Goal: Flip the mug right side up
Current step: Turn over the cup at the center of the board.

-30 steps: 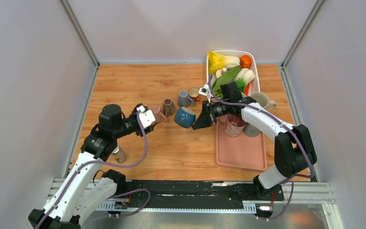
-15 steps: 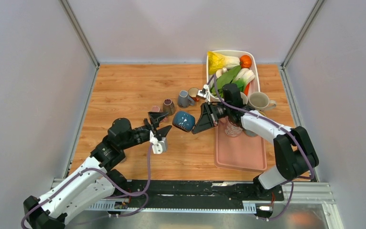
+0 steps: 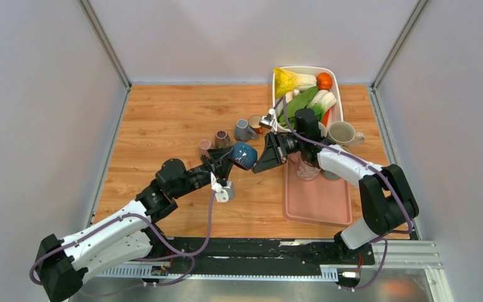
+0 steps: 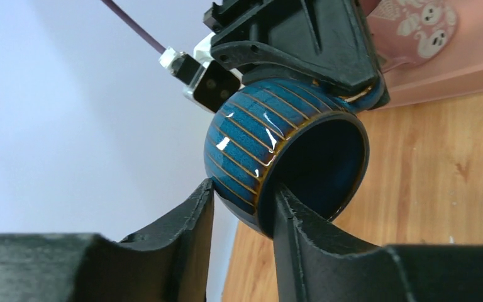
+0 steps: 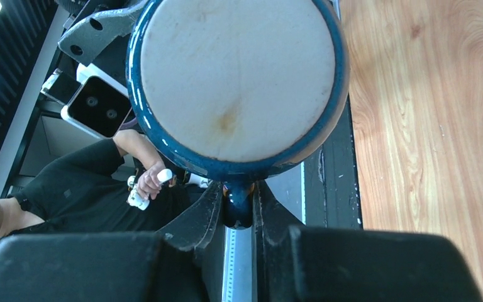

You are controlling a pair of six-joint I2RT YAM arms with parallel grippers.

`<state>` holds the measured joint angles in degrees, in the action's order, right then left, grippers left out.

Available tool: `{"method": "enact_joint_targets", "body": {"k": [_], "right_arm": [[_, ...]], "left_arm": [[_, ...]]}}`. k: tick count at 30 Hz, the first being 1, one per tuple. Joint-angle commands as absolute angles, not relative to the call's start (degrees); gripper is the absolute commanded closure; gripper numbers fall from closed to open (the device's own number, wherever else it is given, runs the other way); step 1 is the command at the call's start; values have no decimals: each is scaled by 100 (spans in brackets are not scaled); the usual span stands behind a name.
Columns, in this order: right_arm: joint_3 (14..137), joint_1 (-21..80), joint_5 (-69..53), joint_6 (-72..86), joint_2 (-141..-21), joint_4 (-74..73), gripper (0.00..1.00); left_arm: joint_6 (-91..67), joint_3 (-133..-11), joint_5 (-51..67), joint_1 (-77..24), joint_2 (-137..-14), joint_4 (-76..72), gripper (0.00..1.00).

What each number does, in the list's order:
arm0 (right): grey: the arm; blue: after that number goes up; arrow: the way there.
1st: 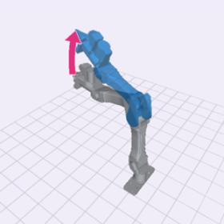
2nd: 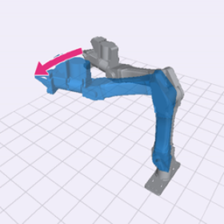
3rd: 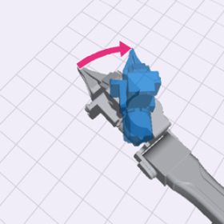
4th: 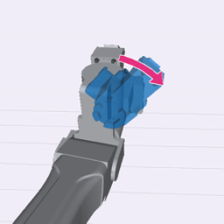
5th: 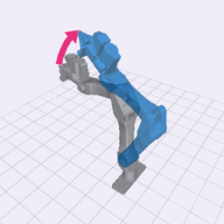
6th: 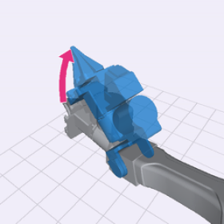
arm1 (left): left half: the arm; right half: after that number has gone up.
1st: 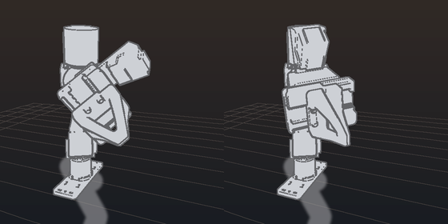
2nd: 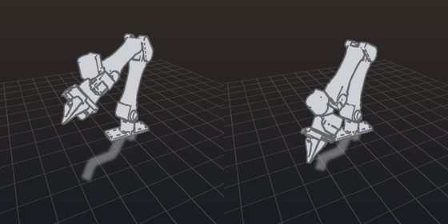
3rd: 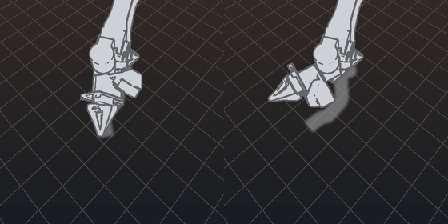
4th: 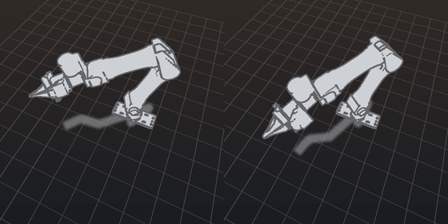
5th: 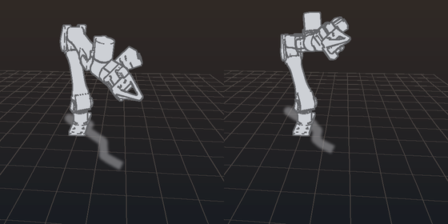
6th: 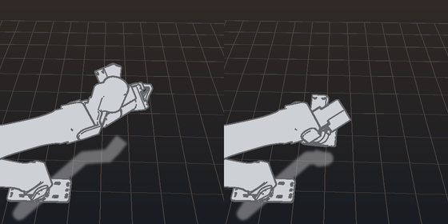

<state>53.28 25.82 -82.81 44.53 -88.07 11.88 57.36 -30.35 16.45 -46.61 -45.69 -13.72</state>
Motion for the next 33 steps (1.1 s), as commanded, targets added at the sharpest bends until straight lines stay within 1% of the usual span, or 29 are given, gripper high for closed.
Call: {"method": "enact_joint_targets", "body": {"k": [1,2,3,4,5,6,7,8,10,14,16,17,19,20,21,23,24,25,27,30,33], "right_arm": [[5459,2704,-8447,4664,-8898,1496,98],[5437,2733,-8454,4786,-8944,1492,98],[5432,2762,-8435,4832,-8964,1478,99],[5450,2768,-8375,4825,-8978,1398,99],[5471,2768,-8332,4820,-9004,1344,99],[5495,2772,-8323,4814,-9027,1337,98],[5513,2769,-8325,4807,-9045,1336,97],[5533,2771,-8321,4808,-9057,1340,93],[5538,2766,-8241,4812,-9082,1309,81],[5619,2603,-8035,4667,-9084,1292,44],[5707,2373,-7857,4425,-9034,1227,30],[5743,2242,-7716,4254,-9004,1132,27],[5836,1932,-7366,3645,-8944,688,26],[5938,1831,-7116,3074,-8902,218,26],[6072,1791,-6712,2395,-8801,-651,25],[6279,1849,-5974,822,-8564,-1558,24],[6320,1941,-5519,-241,-8394,-1867,24],[6284,2055,-5173,-951,-8228,-2067,24],[6077,2343,-4708,-2171,-7770,-2341,25],[5642,3029,-3925,-3783,-6818,-2536,27],[4906,3991,-3155,-4698,-5713,-2007,30]], "left_arm": [[5862,-2918,1132,-4804,-4784,-2593,64],[5847,-2889,1106,-4815,-4850,-2707,69],[5841,-2886,1050,-4818,-4882,-2725,72],[5824,-2886,1008,-4822,-4934,-2687,80],[5812,-2889,922,-4824,-4950,-2644,84],[5764,-2880,883,-4820,-4968,-2544,90],[5730,-2873,814,-4822,-4967,-2498,93],[5642,-2860,789,-4822,-4949,-2424,98],[5480,-2857,757,-4818,-4903,-2318,100],[5034,-3000,645,-4817,-4878,-1972,100],[4738,-3225,509,-4821,-4881,-1477,100],[4623,-3400,402,-4819,-4880,-1097,100],[4287,-3603,222,-4824,-4877,-497,100],[4047,-3669,88,-4821,-4889,-306,100],[3760,-3824,57,-4814,-4944,156,100],[3258,-4062,-202,-4807,-5055,790,100],[3093,-4149,-257,-4790,-5107,1023,100],[2803,-4316,-252,-4777,-5217,1482,100],[2418,-4571,-217,-4741,-5460,2139,100],[1794,-4927,-83,-4473,-5872,2999,100],[1067,-5486,338,-4088,-6487,3495,100]]}}
